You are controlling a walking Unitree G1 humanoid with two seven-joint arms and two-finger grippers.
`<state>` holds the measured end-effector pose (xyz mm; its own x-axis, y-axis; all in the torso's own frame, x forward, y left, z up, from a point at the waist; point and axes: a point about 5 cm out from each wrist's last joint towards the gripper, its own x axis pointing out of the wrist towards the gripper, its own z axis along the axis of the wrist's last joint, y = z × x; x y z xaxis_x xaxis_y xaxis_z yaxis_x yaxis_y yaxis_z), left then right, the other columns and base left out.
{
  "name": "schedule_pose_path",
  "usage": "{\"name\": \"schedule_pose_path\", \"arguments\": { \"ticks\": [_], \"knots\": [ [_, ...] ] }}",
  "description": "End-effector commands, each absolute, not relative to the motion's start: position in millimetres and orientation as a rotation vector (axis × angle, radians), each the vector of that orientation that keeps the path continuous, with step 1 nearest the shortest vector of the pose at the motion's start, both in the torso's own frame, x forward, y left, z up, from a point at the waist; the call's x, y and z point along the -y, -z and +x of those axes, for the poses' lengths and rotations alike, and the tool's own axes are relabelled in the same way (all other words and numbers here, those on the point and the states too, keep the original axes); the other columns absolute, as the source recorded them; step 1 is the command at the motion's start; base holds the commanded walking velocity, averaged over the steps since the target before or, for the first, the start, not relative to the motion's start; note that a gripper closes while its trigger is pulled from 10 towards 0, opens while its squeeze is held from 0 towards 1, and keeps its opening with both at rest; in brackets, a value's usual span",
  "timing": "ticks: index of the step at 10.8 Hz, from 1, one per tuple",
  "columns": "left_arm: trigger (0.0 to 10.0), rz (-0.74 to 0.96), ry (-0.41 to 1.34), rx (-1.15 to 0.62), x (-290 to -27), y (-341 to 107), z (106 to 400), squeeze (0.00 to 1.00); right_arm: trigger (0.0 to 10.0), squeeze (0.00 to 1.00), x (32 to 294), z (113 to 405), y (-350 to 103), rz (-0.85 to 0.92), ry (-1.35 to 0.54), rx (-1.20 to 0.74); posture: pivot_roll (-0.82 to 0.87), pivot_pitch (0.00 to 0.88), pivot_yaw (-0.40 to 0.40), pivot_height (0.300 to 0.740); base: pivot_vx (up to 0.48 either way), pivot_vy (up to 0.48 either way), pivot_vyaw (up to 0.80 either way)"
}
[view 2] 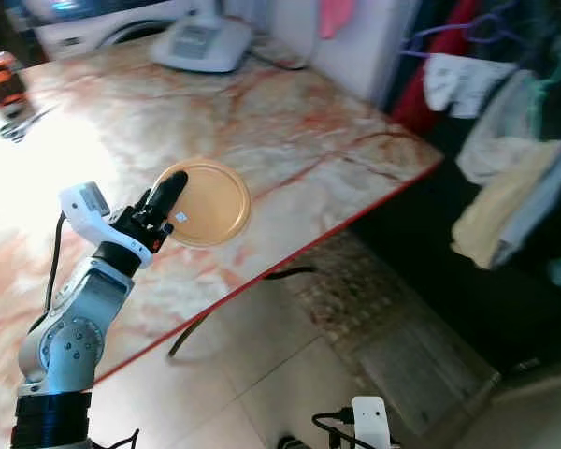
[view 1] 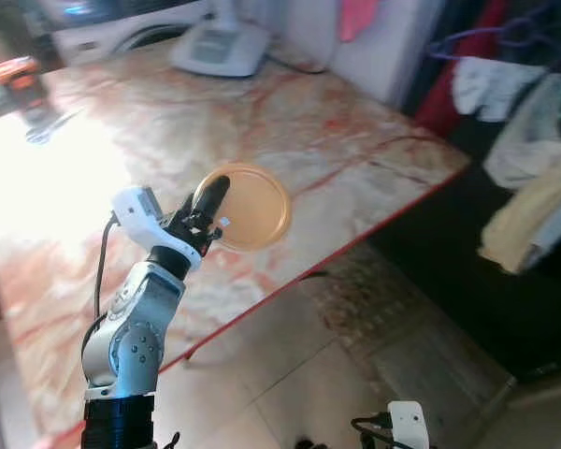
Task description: Restocking fridge
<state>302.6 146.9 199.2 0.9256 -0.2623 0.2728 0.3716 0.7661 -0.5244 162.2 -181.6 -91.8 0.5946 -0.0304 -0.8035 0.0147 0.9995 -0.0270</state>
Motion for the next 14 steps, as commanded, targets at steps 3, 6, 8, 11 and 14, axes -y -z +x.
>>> {"name": "schedule_pose_path", "arguments": {
  "ticks": [3, 6, 8, 11, 14],
  "knots": [
    [10.0, -0.583, 0.356, 0.215, -144.2, -205.8, 301.8, 0.0, 10.0, 0.0, 181.6, 155.4, 94.9, -0.02, 0.025, -0.964, -0.1, 0.151, -0.01, 0.74, 0.0, 0.0, -0.8],
    [10.0, -0.579, 0.361, 0.211, -142.7, -205.6, 301.7, 0.0, 10.0, 0.0, 181.5, 155.4, 95.0, -0.019, 0.024, -0.965, -0.1, 0.151, -0.01, 0.74, 0.0, 0.0, -0.8],
    [10.0, -0.573, 0.364, 0.209, -142.0, -205.0, 301.8, 0.0, 10.0, 0.0, 181.5, 155.5, 95.0, -0.019, 0.024, -0.965, -0.1, 0.152, -0.01, 0.74, 0.0, 0.0, -0.8],
    [10.0, -0.543, 0.355, 0.202, -141.4, -203.9, 302.9, 0.0, 10.0, 0.0, 181.3, 155.5, 95.0, -0.02, 0.022, -0.966, -0.1, 0.152, -0.01, 0.74, 0.0, -0.15, -0.8],
    [10.0, -0.528, 0.37, 0.197, -137.9, -202.6, 302.1, 0.0, 10.0, 0.0, 181.3, 155.6, 95.0, -0.021, 0.02, -0.966, -0.1, 0.149, -0.011, 0.74, 0.0, 0.0, -0.8]
  ]
}}
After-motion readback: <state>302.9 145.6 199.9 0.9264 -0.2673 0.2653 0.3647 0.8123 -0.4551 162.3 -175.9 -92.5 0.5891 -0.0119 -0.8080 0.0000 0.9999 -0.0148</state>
